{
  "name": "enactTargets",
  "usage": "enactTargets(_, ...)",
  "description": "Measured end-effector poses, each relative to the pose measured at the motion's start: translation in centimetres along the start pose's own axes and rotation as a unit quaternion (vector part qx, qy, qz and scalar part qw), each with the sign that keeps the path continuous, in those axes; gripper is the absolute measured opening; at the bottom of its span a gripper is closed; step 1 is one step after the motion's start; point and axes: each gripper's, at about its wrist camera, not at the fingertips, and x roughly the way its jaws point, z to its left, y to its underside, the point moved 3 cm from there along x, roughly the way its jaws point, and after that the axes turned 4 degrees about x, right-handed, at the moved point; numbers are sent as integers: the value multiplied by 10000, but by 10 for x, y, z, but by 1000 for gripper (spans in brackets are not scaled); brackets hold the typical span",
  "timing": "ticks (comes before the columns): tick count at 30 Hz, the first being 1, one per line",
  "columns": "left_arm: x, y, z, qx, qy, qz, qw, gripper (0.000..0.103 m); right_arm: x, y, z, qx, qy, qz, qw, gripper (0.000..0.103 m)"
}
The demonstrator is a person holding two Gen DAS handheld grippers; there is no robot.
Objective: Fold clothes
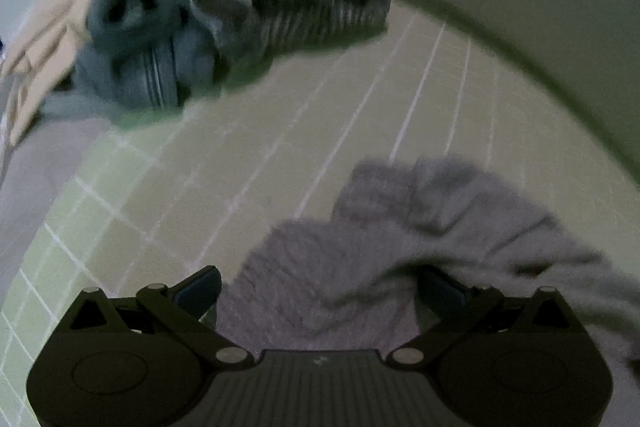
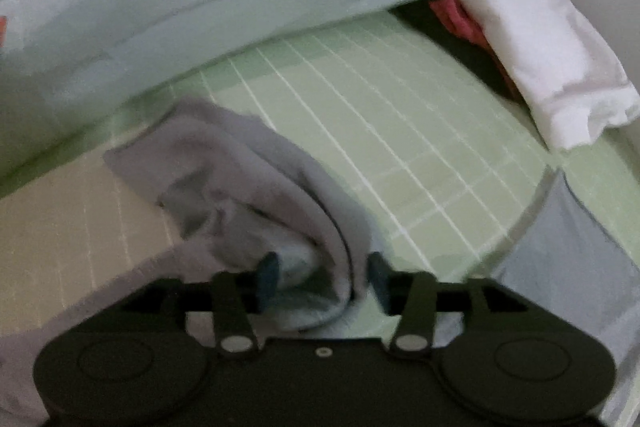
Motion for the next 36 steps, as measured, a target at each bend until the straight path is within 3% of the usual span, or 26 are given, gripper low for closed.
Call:
enactTargets(3, -11, -16, -5, 77, 264, -348, 9990, 103, 3, -8, 3, -23, -97, -145, 9998, 70)
enactTargets(9, 21, -37, -29, 471, 492, -119, 9976, 98, 14, -13, 10, 203, -217, -13, 9996, 72)
enactTargets(11, 30, -38, -36, 591, 454, 0, 9972, 85, 16, -12, 11, 238, -231, 4, 9994, 72)
enactTargets(14, 41, -42, -45, 749, 388, 103, 9964, 49, 20, -11, 11, 214, -174, 18, 9996, 71)
enactTargets(17, 31, -62, -38, 782, 283, -230, 9963, 32, 23, -10, 6, 337, -162, 41, 9993, 70)
enactTargets(19, 25, -76, -33, 804, 213, -453, 9955, 30, 23, -10, 3, 396, -158, 46, 9991, 68)
enactTargets(22, 13, -98, -25, 784, 91, -843, 9933, 30, 18, -9, 1, 352, -131, -17, 9993, 67)
enactTargets(26, -3, -130, -4, 82, -305, -1596, 9867, 31, 11, -8, -3, 415, -194, -100, 9989, 67)
enactTargets(29, 10, -132, -3, -204, -469, -1336, 9897, 43, 10, -7, -4, 478, -247, -97, 9985, 68)
enactTargets(31, 18, -126, -9, -145, -469, -1040, 9934, 71, 9, -6, -3, 468, -253, -115, 9985, 71)
enactTargets(33, 16, -109, -20, 83, -401, -947, 9947, 88, 10, -9, -1, 441, -254, -183, 9985, 76)
enactTargets(36, 14, -82, -28, 227, -381, -753, 9962, 89, 11, -12, 3, 379, -268, -265, 9986, 77)
